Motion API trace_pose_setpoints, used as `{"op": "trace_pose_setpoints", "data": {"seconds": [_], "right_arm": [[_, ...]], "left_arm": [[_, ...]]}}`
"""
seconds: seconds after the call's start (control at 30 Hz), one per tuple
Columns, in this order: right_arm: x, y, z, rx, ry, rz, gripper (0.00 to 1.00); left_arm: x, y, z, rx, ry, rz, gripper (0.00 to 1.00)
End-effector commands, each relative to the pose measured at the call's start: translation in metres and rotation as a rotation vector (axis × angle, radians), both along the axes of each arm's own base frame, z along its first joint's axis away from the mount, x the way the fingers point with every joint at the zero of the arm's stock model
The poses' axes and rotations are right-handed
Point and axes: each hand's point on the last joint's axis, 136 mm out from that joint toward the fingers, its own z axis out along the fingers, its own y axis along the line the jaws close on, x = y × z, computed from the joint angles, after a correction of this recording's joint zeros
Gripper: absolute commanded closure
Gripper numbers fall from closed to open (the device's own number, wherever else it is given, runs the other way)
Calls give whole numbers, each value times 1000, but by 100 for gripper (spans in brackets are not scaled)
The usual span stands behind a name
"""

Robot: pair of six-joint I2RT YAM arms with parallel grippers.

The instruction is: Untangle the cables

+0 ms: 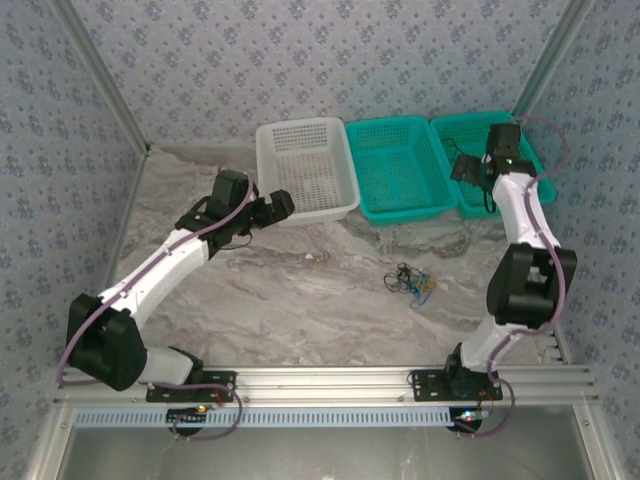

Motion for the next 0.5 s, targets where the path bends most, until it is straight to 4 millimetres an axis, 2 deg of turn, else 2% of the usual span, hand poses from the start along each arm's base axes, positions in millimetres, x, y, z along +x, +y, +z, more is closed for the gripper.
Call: {"op": "trace_pose_setpoints", "data": {"seconds": [0.0, 0.17, 0.2, 0.27, 0.47], "right_arm": [[-14, 27, 9, 104, -82, 19, 0], [-48, 57, 9, 150, -93, 50, 0], [-60, 65, -5, 163, -63, 60, 0], [-74, 77, -7, 163, -52, 91, 0], [-124, 100, -14, 161, -4, 165, 0]], "left_arm": [[4, -23, 2, -17, -47, -63, 1], [4, -52, -1, -14, -76, -133, 1], [3, -58, -1, -13, -82, -146, 1], [2, -68, -1, -3, -92, -176, 1], [-9, -98, 2, 74, -179, -281, 1]]}}
